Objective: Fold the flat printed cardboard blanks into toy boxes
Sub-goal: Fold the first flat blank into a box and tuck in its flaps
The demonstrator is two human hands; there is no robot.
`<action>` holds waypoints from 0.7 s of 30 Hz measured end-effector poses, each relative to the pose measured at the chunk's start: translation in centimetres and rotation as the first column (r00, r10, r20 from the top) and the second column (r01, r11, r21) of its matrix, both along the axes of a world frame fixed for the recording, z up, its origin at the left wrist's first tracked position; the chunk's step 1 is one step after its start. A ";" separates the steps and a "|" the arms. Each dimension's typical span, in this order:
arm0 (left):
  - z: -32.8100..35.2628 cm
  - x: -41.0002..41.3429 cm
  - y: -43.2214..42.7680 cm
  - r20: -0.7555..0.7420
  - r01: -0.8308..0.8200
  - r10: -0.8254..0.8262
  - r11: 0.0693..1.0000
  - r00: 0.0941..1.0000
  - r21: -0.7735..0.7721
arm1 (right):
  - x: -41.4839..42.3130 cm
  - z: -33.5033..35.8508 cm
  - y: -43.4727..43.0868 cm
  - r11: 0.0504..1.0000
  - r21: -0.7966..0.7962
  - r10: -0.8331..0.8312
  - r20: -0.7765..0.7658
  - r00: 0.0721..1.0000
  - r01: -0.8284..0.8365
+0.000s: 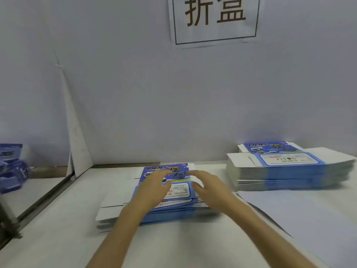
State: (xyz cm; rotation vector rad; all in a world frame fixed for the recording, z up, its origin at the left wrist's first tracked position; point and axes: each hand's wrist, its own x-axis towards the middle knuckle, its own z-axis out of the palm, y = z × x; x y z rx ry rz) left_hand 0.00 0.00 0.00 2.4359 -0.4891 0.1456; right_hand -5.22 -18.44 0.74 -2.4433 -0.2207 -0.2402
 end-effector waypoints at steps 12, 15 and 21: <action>-2.0 1.9 -0.6 -0.311 0.192 -0.066 0.898 0.948 0.395 | 1.6 -5.0 0.2 0.863 -0.301 -0.445 -0.075 0.892 0.405; -1.1 1.1 -0.9 -0.254 0.174 -0.062 0.877 0.965 0.448 | 1.3 -3.7 -1.0 0.914 -0.169 -0.390 -0.121 0.913 0.368; -0.8 -0.7 -2.2 -0.154 0.143 -0.068 0.822 0.986 0.551 | -0.2 -0.1 -4.2 0.916 0.112 -0.383 -0.036 0.923 0.384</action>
